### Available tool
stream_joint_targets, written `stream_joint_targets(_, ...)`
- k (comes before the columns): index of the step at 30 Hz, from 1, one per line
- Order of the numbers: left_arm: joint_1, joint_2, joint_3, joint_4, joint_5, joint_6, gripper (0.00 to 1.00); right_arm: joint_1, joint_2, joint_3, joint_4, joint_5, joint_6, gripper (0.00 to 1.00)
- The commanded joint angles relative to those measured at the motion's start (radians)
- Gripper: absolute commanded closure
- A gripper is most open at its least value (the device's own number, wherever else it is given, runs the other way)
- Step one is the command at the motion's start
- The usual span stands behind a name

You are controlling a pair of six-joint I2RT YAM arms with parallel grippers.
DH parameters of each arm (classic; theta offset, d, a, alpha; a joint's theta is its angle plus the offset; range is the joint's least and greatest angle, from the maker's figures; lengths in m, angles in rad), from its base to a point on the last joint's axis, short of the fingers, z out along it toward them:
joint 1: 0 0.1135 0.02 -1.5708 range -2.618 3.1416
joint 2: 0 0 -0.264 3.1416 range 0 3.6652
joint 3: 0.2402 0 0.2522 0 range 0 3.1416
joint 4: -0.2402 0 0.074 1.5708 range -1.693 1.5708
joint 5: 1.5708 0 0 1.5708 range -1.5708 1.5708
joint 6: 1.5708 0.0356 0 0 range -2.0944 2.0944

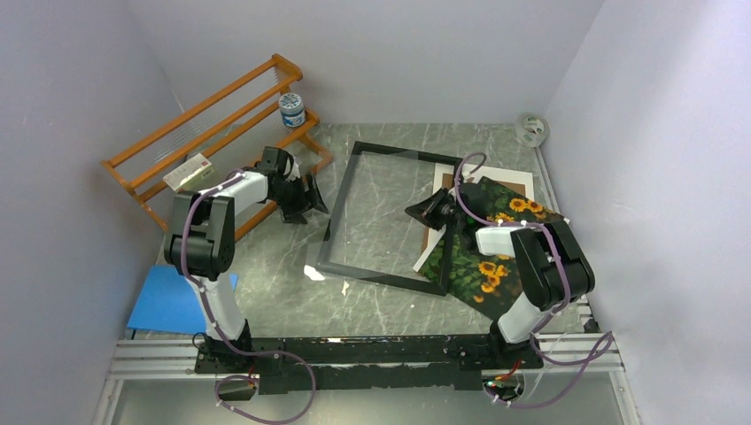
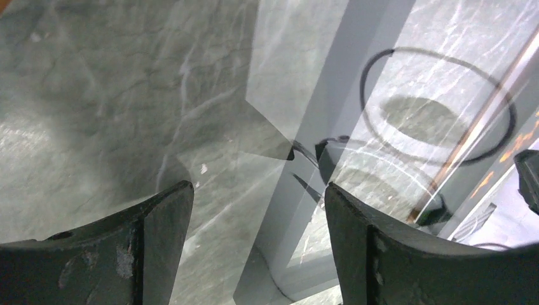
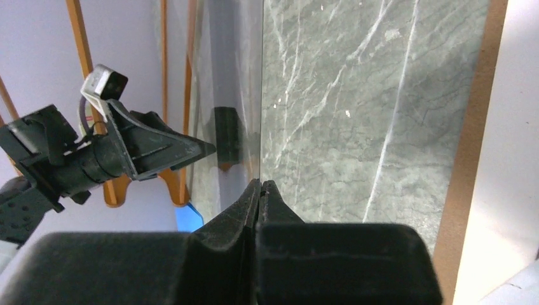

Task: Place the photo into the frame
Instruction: Place the photo frame item in the photo frame.

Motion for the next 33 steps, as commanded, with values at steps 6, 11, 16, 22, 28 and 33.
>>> stream_joint_targets(6, 0.0, 0.085, 0.129, -0.038, 0.137, 0.083, 0.24, -0.003, -0.115, -0.108, 0.188, 0.126, -0.077, 1.0)
stream_joint_targets(11, -0.006, 0.094, 0.146, -0.027, 0.116, 0.09, 0.23, -0.006, -0.164, -0.15, 0.173, 0.239, -0.065, 1.0)
stream_joint_targets(16, -0.021, 0.131, 0.182, -0.037, 0.094, 0.096, 0.24, -0.017, -0.18, -0.163, 0.145, 0.288, -0.075, 1.0)
stream_joint_targets(22, -0.049, 0.18, 0.223, -0.052, 0.086, 0.106, 0.29, -0.032, -0.159, -0.154, 0.137, 0.272, -0.108, 1.0)
stream_joint_targets(28, -0.076, 0.205, 0.261, -0.083, 0.053, 0.137, 0.3, -0.054, -0.172, -0.122, 0.064, 0.19, -0.178, 1.0)
stream_joint_targets(33, -0.083, 0.21, 0.26, -0.075, 0.043, 0.142, 0.29, -0.074, -0.179, -0.111, 0.031, 0.124, -0.198, 1.0)
